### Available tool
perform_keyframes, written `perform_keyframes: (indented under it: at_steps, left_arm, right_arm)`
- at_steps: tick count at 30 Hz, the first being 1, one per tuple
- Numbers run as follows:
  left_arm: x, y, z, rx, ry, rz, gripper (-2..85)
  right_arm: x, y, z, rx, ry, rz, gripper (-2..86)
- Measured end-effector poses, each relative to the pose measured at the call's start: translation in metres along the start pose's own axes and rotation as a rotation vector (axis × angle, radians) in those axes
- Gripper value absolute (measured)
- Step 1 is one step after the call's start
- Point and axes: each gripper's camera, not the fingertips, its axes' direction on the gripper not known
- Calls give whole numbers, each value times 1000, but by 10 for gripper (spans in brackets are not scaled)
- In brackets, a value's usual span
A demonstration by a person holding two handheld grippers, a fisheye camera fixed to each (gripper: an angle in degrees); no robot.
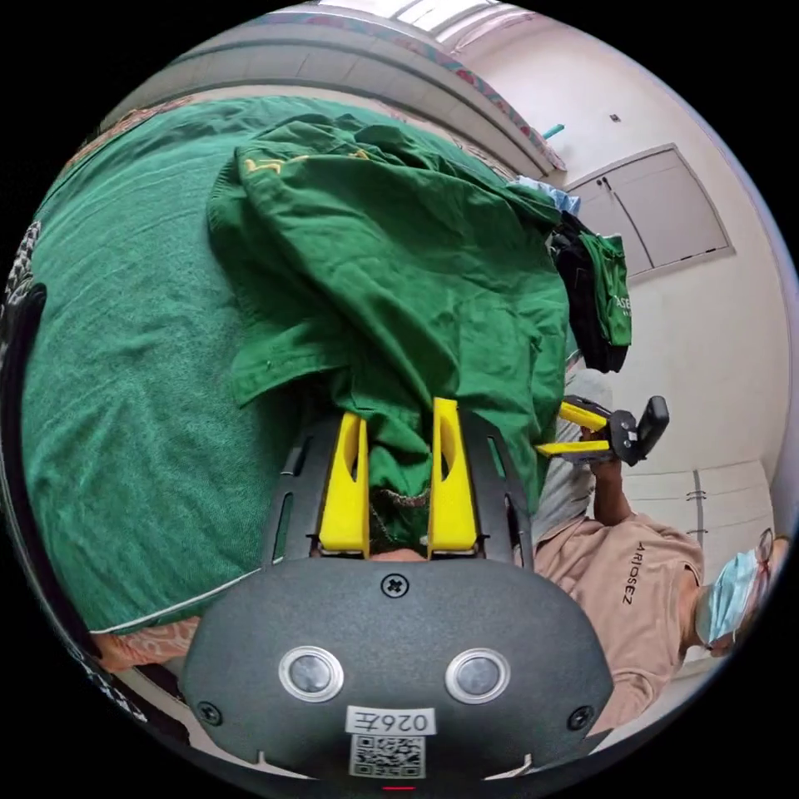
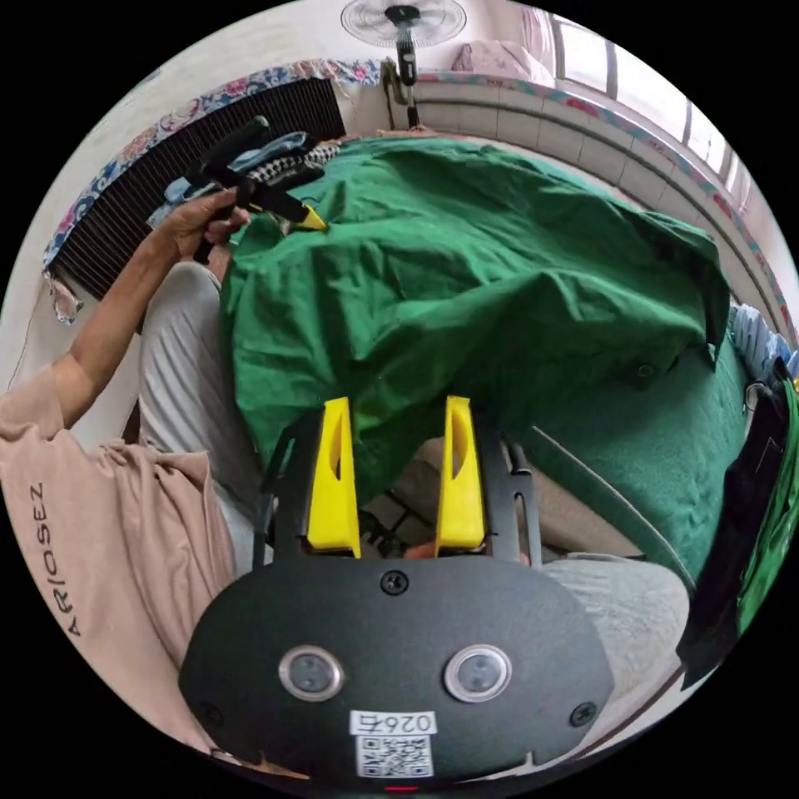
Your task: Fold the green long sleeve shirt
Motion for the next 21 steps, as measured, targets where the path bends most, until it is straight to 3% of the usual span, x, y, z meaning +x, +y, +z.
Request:
perform_keyframes:
  at_steps: [2,7,9,15,17,21]
  left_arm:
    - [11,2,-4,87,47,29,47]
    - [44,35,-32,319,213,125,20]
    - [55,40,-25,332,289,165,17]
    - [65,37,8,258,254,99,20]
    - [67,34,9,255,252,91,25]
    - [75,27,-5,254,309,166,48]
  right_arm:
    - [6,-7,8,-23,-57,20,-4]
    - [51,43,-77,352,-267,181,-15]
    - [63,65,-97,437,-321,218,-15]
    - [75,153,-149,674,-78,461,-15]
    - [82,171,-156,668,-12,522,-15]
    - [100,183,-152,451,-44,515,-9]
